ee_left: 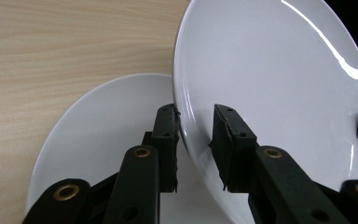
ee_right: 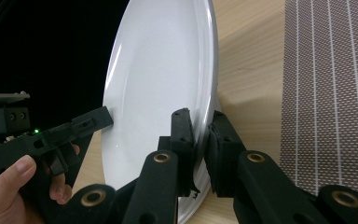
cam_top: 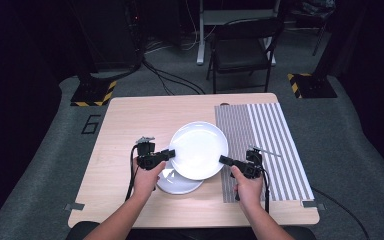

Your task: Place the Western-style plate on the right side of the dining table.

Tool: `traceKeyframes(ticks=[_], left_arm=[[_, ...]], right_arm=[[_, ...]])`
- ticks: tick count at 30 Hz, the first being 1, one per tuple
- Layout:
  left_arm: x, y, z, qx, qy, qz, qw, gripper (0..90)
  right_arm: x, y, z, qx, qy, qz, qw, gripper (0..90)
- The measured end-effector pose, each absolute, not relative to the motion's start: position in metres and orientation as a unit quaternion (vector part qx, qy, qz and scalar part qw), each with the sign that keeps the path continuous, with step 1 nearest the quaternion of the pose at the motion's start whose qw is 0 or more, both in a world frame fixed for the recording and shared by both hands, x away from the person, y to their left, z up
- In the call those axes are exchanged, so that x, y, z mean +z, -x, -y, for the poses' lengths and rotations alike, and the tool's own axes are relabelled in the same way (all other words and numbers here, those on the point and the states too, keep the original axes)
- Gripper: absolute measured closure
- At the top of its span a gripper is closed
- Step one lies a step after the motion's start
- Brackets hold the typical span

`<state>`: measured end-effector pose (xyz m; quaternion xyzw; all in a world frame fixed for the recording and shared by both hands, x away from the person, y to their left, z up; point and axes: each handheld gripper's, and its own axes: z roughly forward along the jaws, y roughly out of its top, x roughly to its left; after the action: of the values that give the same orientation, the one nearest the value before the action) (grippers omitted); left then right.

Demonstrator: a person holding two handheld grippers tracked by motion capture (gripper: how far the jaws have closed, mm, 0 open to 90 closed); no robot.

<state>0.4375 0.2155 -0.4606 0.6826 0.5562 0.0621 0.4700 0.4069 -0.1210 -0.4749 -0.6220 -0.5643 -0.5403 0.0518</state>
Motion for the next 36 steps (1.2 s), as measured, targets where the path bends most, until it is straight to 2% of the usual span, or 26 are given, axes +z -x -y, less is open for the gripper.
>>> traceKeyframes(ticks=[36], left_arm=[[-0.450, -0.446, -0.186, 0.043, -0.684, -0.543, 0.485, 71.2]], right_arm=[[-0.463, -0.401, 0.149, -0.537, 0.638, 0.551, 0.029, 81.0]])
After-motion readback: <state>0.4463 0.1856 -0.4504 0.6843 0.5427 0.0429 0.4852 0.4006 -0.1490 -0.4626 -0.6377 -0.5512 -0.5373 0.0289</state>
